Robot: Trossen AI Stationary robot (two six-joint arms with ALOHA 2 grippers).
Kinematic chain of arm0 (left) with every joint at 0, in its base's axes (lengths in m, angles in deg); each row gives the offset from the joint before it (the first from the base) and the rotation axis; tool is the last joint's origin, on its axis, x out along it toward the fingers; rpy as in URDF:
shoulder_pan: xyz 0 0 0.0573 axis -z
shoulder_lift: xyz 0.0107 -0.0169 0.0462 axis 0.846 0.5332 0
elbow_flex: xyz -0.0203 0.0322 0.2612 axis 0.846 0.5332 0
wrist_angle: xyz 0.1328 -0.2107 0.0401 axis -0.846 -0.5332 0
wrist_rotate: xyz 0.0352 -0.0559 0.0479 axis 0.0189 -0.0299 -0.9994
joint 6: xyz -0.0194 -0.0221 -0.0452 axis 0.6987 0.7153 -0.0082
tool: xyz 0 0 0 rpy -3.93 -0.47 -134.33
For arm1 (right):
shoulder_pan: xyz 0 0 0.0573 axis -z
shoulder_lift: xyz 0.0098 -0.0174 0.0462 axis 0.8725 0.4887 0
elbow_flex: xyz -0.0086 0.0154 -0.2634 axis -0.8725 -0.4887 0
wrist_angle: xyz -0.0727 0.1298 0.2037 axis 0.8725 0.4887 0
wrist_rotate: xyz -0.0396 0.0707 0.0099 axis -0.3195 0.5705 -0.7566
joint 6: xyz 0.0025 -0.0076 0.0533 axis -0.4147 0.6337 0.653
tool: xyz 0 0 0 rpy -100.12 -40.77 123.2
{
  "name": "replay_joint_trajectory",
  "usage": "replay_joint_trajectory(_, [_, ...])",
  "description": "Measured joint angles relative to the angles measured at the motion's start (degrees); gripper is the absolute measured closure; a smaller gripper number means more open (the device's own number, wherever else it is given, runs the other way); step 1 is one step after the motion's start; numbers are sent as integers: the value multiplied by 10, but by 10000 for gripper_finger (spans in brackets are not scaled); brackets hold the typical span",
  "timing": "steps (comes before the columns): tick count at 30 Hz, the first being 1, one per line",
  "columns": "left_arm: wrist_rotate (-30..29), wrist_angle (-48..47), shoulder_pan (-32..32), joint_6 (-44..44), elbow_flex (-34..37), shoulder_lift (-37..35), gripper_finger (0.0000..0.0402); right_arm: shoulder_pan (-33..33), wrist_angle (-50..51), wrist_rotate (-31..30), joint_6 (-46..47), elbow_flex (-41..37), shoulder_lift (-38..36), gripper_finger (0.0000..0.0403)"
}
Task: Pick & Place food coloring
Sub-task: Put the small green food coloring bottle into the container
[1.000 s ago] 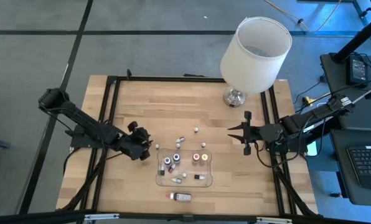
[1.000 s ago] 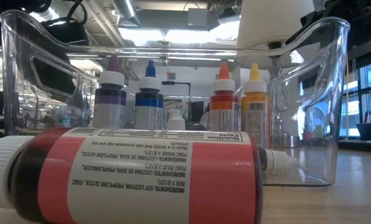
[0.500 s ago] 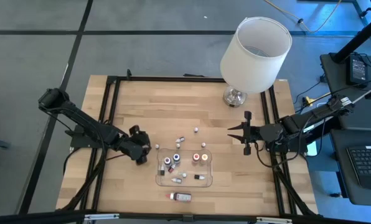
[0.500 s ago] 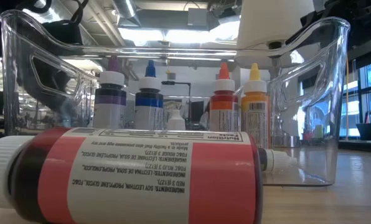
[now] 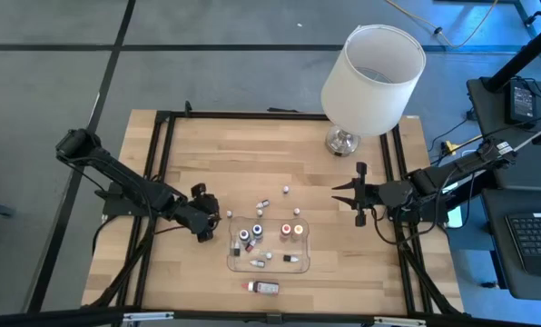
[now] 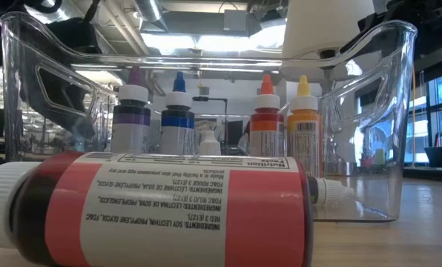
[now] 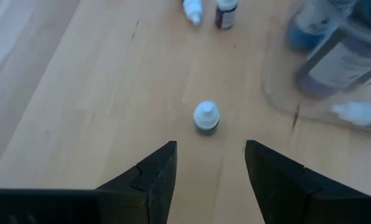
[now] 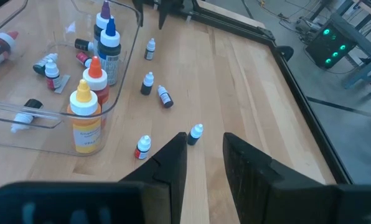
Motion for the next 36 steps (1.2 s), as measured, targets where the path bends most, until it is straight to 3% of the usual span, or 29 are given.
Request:
replay_joint_trajectory(21, [-36, 86, 0, -97, 0, 0, 233, 0, 0, 0, 0, 0, 0, 296])
replay_joint_trajectory(36, [-48, 96, 0, -84, 0, 28, 235, 0, 0, 0, 0, 0, 0, 296])
